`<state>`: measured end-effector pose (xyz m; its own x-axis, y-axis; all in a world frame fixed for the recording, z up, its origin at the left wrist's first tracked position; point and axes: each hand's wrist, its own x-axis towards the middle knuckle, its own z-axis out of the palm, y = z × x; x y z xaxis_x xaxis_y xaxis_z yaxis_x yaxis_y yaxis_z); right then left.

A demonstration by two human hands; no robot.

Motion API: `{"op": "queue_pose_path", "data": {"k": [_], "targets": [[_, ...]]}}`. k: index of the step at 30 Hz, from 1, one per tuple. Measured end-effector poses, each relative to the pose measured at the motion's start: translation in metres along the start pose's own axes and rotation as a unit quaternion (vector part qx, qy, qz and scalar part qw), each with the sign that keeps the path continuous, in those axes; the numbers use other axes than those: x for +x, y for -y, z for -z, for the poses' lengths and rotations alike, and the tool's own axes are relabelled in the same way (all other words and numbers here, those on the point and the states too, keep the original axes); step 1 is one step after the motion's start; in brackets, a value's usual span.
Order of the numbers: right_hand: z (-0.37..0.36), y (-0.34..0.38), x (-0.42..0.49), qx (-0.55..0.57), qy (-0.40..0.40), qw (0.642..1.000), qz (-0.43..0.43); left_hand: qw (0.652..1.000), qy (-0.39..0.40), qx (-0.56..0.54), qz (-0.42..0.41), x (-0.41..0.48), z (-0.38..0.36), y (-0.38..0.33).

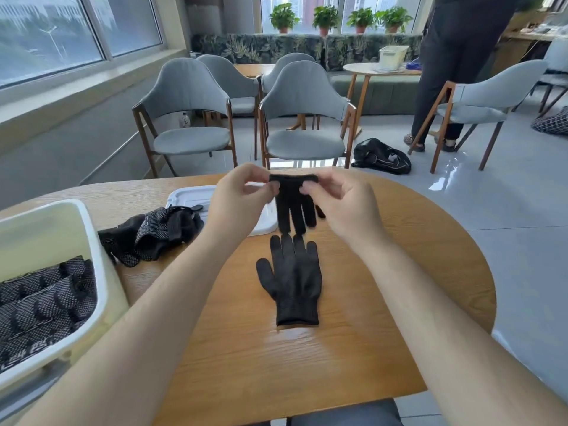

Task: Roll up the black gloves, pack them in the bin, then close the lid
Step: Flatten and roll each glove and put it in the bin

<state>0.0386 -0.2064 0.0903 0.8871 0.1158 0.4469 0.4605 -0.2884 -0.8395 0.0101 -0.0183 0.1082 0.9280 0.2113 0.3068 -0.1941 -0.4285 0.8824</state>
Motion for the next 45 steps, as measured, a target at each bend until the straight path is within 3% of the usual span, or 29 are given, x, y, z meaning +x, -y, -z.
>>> {"op": "queue_pose_path", "data": {"k": [4, 12, 31, 36, 40, 45], "targets": [[0.005, -0.005, -0.017, -0.034, 0.011, 0.997, 0.075, 0.998, 0.009, -0.025, -0.048, -0.019, -0.004, 0.008], [-0.004, -0.079, -0.127, -0.12, 0.088, 0.987, 0.061, 0.975, 0.147, 0.102, -0.131, -0.104, -0.013, 0.107], [0.002, -0.08, -0.146, -0.166, 0.187, 0.965, 0.082, 0.928, 0.169, 0.237, -0.232, -0.131, -0.005, 0.118], [0.006, -0.077, -0.146, -0.175, 0.216, 0.957, 0.084, 0.924, 0.173, 0.208, -0.271, -0.128, -0.01, 0.119], [0.0, -0.069, -0.144, -0.161, 0.228, 0.96, 0.035, 0.953, 0.168, 0.157, -0.197, -0.125, -0.011, 0.114], [-0.009, -0.05, -0.11, -0.126, 0.097, 0.987, 0.014, 0.994, 0.078, 0.034, -0.072, -0.095, -0.009, 0.082]]}}
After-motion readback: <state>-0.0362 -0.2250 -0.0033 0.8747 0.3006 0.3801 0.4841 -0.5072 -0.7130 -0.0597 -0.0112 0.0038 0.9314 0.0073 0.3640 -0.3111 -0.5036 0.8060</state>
